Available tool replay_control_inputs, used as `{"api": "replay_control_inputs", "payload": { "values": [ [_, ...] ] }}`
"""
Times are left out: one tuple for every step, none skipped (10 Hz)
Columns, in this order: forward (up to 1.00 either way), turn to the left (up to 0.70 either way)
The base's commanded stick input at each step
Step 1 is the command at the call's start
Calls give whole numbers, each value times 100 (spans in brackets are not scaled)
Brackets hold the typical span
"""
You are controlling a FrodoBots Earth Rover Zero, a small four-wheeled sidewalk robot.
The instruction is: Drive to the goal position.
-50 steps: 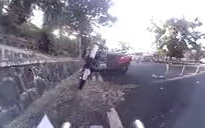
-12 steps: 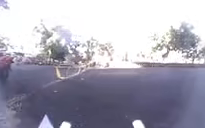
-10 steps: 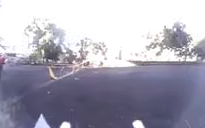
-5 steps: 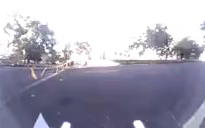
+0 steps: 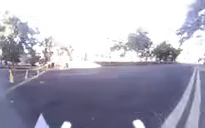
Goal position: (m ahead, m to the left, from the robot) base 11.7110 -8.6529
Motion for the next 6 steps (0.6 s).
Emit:
{"api": "replay_control_inputs", "payload": {
  "values": [
    [0, -50],
    [0, -50],
    [0, -50],
    [0, -50],
    [0, -50],
    [0, -50]
  ]
}}
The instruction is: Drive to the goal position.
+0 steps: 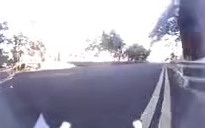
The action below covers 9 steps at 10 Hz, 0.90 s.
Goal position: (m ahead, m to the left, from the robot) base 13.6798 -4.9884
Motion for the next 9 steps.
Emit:
{"api": "replay_control_inputs", "payload": {
  "values": [
    [0, -50],
    [0, -50],
    [0, -50],
    [0, -50],
    [0, -50],
    [0, -50],
    [0, -50],
    [0, -9],
    [0, 0]
  ]
}}
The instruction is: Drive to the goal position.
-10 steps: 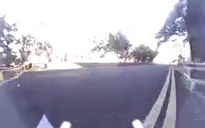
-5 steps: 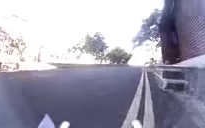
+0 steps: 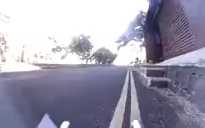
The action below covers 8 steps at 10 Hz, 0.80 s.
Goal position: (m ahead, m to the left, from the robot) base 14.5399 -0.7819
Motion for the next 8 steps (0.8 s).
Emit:
{"api": "replay_control_inputs", "payload": {
  "values": [
    [0, 0],
    [0, 0],
    [0, 0],
    [0, 0],
    [0, 0],
    [8, 0],
    [20, 0],
    [50, 0]
  ]
}}
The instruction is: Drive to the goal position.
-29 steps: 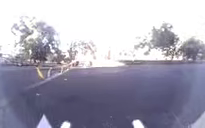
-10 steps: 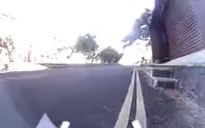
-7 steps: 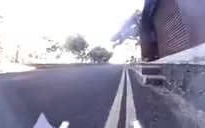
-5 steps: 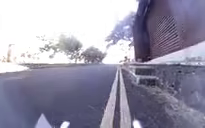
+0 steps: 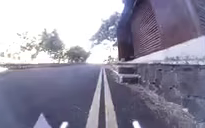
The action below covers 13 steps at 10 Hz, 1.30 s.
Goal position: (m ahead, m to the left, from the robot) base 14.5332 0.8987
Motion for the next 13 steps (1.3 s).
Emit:
{"api": "replay_control_inputs", "payload": {
  "values": [
    [50, 0],
    [50, 0],
    [50, 0],
    [50, 0],
    [50, 0],
    [50, 0],
    [50, 0],
    [50, 0],
    [50, 0],
    [50, 0],
    [50, 0],
    [50, 0],
    [50, 0]
  ]
}}
